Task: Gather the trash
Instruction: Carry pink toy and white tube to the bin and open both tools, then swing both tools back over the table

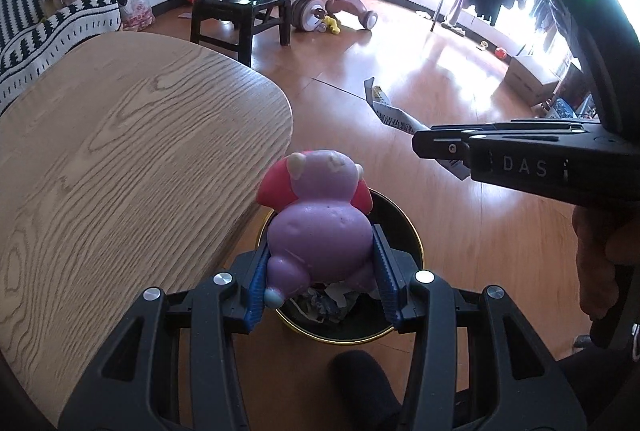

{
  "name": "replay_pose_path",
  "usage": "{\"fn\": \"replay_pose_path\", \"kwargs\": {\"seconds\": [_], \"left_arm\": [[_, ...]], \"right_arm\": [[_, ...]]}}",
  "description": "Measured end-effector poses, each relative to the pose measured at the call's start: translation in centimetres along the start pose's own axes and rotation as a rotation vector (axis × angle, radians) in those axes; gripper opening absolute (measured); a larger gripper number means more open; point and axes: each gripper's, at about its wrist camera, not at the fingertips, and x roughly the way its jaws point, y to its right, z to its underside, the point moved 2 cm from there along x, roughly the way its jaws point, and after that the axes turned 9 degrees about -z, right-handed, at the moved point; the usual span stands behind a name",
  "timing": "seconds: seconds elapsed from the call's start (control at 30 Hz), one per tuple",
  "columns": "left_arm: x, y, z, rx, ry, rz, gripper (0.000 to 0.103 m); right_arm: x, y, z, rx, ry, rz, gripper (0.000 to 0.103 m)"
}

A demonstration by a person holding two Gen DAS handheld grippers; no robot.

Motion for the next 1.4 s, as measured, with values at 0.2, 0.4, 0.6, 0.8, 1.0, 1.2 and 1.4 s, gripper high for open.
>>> {"fn": "replay_pose_path", "kwargs": {"seconds": [0.2, 0.4, 0.6, 0.8, 1.0, 1.2, 1.4], "left_arm": [[0.3, 0.0, 0.0, -0.003, 0.007, 0.019, 0.049], [0.4, 0.4, 0.1, 0.005, 0.018, 0.029, 0.066], [-0.5, -0.5, -0.1, -0.013, 0.034, 0.013, 0.076], [-4.4, -4.9, 0.1, -0.075, 0.078, -0.069, 0.09], [-9.1, -14.1, 2.6, -0.205, 0.086, -0.226, 0.092], [-14.1, -24.5, 7.7, -0.374, 0.065, -0.421, 0.092], [-18.3, -33.3, 13.3, -0.552, 0.044, -0.545, 0.092]], "right_arm": [[0.4, 0.0, 0.0, -0.004, -0.02, 0.002, 0.015], [0.4, 0.2, -0.1, 0.008, -0.019, 0.022, 0.033], [-0.6, -1.0, -0.7, -0.006, 0.041, 0.02, 0.069], [-1.5, -4.5, -2.1, -0.038, 0.117, 0.005, 0.07], [-1.8, -12.0, -3.9, -0.093, 0.208, -0.083, 0.077], [-0.1, -22.5, -4.6, -0.205, 0.196, -0.182, 0.079], [2.0, -33.0, -3.6, -0.332, 0.159, -0.266, 0.079]]}}
